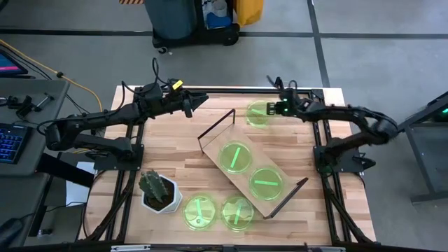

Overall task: Place and stack plates onto a shelf
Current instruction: Stack the top center transparent green plate on top of the left transparent green plate on the shelf

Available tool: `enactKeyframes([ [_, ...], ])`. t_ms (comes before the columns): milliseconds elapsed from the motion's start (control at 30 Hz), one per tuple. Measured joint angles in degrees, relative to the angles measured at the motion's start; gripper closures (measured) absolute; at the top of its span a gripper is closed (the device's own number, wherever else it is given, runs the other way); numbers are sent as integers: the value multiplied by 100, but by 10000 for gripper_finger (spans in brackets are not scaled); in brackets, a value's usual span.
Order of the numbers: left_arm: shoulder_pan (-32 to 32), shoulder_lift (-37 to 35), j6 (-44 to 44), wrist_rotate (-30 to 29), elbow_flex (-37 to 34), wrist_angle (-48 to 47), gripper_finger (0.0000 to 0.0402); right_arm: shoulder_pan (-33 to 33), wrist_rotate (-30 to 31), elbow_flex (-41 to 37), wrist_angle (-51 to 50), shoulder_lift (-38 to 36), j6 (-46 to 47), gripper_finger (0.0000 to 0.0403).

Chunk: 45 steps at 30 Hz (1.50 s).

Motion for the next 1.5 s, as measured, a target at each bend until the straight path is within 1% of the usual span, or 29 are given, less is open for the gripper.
enactKeyframes([
  [167, -2, 0, 3, -6, 0, 0, 241, -85, -474, -483, -6, -986, 129, 403],
  [267, 0, 0, 7, -17, 0, 4, 241, -19, -640, -694, -2, -1410, 192, 403],
  [367, -2, 0, 6, -84, 0, 9, 241, 3, -671, -779, -234, -1604, 478, 403],
  [467, 0, 0, 3, -167, 0, 11, 241, -1, -618, -816, -268, -1553, 669, 402],
  [567, 0, 0, 40, -179, 0, 34, 241, -1, -606, -816, -197, -1391, 742, 395],
  [633, 0, 0, 50, -178, 0, 35, 241, -1, -606, -816, -21, -1225, 742, 380],
  [733, -2, 0, 57, -177, 0, 35, 241, -68, -607, -816, 419, -892, 742, 338],
  [933, 0, 0, 59, -177, 0, 35, 241, -346, -607, -816, 1269, -83, 752, 235],
  [1067, 0, 0, 59, -176, 0, 35, 241, -394, -645, -811, 1711, 498, 762, 192],
  [1167, 0, 0, 59, -176, 0, 35, 241, -350, -754, -811, 2086, 927, 788, 179],
  [1367, -7, 0, 245, -142, 0, 24, 241, -239, -756, -787, 2767, 1543, 766, 176],
  [1433, -7, 0, 251, -140, 0, -2, 241, -217, -743, -781, 2798, 1667, 760, 180],
  [1500, -7, 0, 254, -140, 0, -20, 241, -156, -646, -774, 2797, 1730, 636, 197],
])
